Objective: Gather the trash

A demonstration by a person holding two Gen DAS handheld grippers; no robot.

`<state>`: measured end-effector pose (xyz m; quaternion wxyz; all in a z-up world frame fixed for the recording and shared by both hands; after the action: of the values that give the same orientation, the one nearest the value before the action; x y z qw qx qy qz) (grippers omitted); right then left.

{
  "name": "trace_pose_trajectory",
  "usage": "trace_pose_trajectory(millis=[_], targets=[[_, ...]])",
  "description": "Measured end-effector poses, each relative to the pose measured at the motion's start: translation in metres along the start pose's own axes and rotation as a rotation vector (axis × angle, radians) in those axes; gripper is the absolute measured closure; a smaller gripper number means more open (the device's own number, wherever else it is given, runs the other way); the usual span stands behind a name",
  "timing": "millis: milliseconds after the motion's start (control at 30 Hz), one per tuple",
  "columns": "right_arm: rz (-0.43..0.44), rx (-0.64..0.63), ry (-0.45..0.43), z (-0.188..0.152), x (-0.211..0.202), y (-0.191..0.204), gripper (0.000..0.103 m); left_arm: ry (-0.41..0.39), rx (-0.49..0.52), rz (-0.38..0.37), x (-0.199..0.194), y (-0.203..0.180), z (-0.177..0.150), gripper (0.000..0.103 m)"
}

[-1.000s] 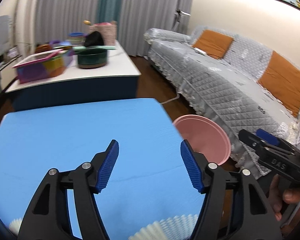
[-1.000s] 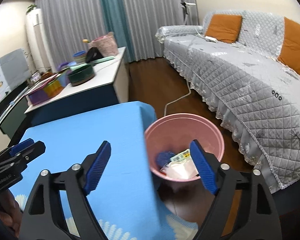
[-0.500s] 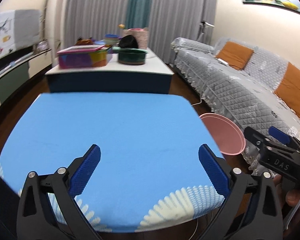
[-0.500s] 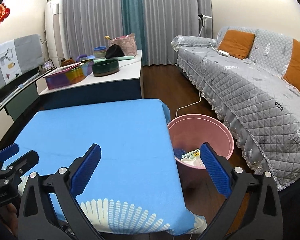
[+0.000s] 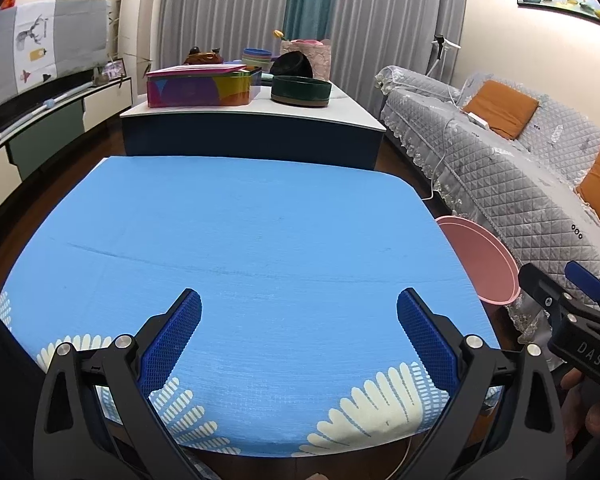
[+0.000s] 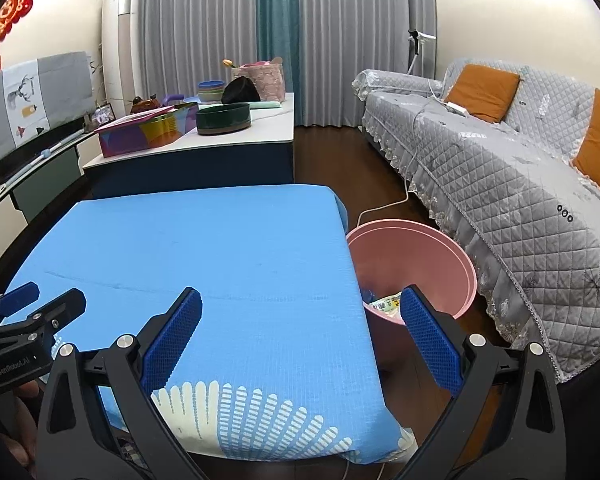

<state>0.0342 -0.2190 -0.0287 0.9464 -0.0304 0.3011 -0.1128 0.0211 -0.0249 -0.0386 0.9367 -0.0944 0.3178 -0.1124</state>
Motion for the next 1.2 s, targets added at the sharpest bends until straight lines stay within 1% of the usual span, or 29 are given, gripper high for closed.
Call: trace_pose_trajectory(millis=[100, 400, 1200], targets=[[-0.002, 0.0, 0.0, 0.0008, 0.0015, 0.0001, 0.005, -0.01, 0.011, 0.008, -0.0013, -0.0008, 0.0005, 0.008], [-0.007, 0.006, 0.004, 0.0009, 0.0071, -0.0042, 0.005, -0.005, 0.023, 0.005, 0.0006, -0.0058, -0.0003, 0.008], [-0.006, 0.002, 0.006, -0.0014, 0.0081, -0.0074, 0.005, -0.006, 0.019, 0.007, 0.0014, -0.0054, -0.0005, 0.008]])
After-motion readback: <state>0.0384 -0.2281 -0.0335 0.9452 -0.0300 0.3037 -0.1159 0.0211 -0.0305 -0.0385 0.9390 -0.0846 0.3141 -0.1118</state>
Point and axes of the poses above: each gripper's, at about its wrist camera, not at the fingertips, and x roughly the way its jaws point, y to its left, z to its top, the point moved 8 cm from there along x, roughly the way its jaws point, and after that the axes turned 13 degrees about -z, right-handed, at the moved point
